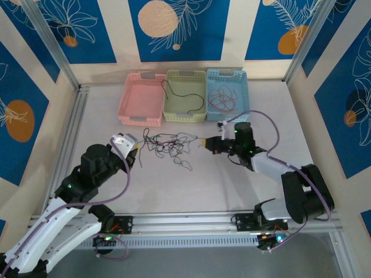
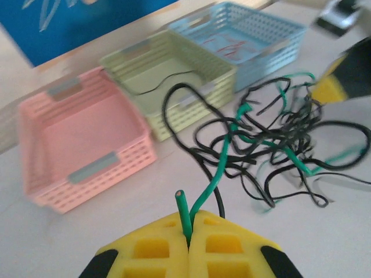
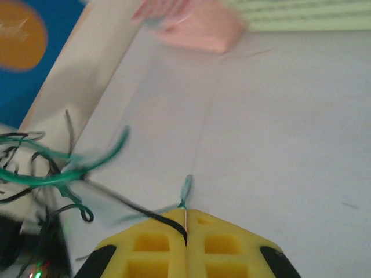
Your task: Untangle the cables
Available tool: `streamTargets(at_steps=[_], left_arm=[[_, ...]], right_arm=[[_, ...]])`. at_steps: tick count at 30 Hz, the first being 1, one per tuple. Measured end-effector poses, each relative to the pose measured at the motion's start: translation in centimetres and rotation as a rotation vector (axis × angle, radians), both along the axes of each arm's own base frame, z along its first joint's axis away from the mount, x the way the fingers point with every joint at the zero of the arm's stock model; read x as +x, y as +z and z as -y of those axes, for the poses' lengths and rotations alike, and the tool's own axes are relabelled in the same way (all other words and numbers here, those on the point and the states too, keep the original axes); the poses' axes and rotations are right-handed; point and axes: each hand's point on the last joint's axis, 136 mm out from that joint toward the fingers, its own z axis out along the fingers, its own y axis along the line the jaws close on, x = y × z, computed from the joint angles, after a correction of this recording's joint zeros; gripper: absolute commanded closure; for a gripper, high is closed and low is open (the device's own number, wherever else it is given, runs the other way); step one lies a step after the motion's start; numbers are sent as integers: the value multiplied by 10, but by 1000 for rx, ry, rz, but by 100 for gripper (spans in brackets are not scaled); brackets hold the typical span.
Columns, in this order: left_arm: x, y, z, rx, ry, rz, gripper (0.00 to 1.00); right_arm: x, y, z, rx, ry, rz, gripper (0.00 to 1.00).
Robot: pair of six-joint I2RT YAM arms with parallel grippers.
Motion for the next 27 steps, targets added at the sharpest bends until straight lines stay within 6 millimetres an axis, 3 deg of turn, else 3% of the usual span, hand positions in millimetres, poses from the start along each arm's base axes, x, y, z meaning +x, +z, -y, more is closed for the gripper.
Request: streamTargets(at_steps=[4,8,11,15,27], left_arm=[[8,-2,-22,54,117,18,100],[15,4,-49,78,252,54,100],[18,8,-67,92,344,74,100],[20,9,-78,107,399,80,100],[21,9,-84,116,430,85,100]], right_arm=[[15,-11,62,55,-253,-98,100],[18,-40,121,87,-509,-237,100],[13,-62,153,95,-664,-329,100],[9,-70,160,105,-724,-383,100],[10,-71,163,115,-750,-400,100]])
